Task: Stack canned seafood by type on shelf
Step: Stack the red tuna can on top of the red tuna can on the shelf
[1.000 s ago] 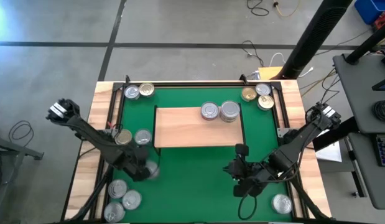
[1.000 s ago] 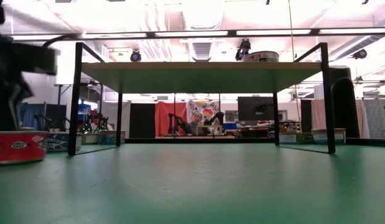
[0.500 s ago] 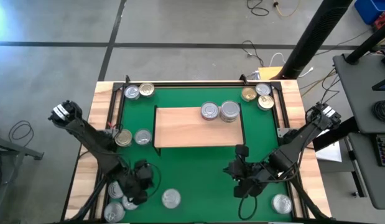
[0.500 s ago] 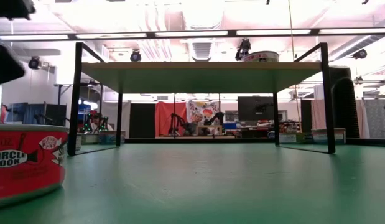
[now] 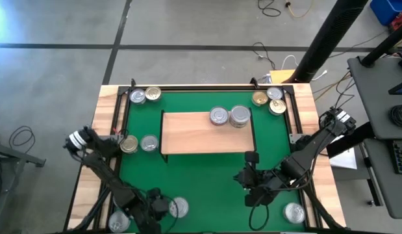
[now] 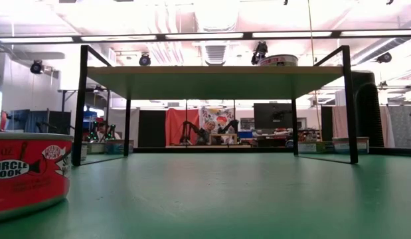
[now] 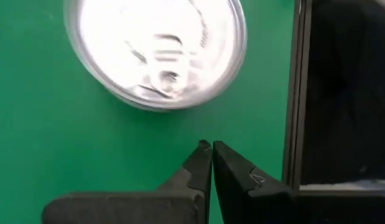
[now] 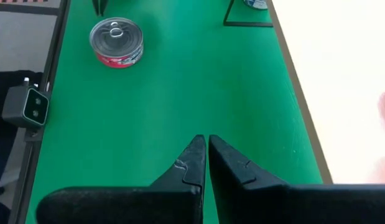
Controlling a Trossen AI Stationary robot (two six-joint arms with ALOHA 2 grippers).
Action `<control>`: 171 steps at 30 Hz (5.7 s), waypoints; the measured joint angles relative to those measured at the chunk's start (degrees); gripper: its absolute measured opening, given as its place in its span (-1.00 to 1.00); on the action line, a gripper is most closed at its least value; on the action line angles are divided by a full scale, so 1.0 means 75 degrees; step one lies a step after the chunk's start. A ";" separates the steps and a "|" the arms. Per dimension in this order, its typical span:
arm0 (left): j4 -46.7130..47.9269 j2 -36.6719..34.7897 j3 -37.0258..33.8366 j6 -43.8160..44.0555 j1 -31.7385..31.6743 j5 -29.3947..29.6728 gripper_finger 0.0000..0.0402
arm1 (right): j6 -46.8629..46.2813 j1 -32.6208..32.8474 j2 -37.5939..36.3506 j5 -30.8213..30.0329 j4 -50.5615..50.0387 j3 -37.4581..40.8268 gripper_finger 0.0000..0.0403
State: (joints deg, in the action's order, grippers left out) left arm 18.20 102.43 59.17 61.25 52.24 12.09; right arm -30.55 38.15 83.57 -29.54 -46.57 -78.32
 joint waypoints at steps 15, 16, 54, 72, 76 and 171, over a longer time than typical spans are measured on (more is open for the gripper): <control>0.0256 0.0800 0.0484 -0.1347 -0.0830 0.0356 -1.00 | -0.0675 0.0012 0.0000 0.0362 0.0250 0.0529 -0.94; 0.0218 0.0788 0.0458 -0.1500 -0.0939 0.0582 -1.00 | -0.0718 0.0012 0.0000 0.0615 0.0421 0.0675 -0.94; -0.1541 0.1977 0.0312 -0.2098 -0.1076 0.4547 -1.00 | -0.0702 -0.0550 0.4046 -0.0664 0.4920 0.1036 -0.94; -0.1154 0.1971 0.0292 -0.2870 -0.1018 0.4841 -1.00 | -0.0894 -0.0285 0.3409 0.0673 0.2340 0.0466 -0.94; -0.0652 0.1846 0.0293 -0.2240 -0.0761 0.4820 -0.89 | -0.0790 -0.0291 0.3583 0.0708 0.2354 0.0469 -0.94; -0.8180 0.3332 -0.0424 -0.5337 -0.1835 0.4119 0.62 | 0.0673 -0.0921 0.3821 0.0143 0.2495 0.0466 0.89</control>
State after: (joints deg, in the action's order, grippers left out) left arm -43.14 127.42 55.99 21.23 38.48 42.98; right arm -25.50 31.24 112.22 -28.47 -27.86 -74.83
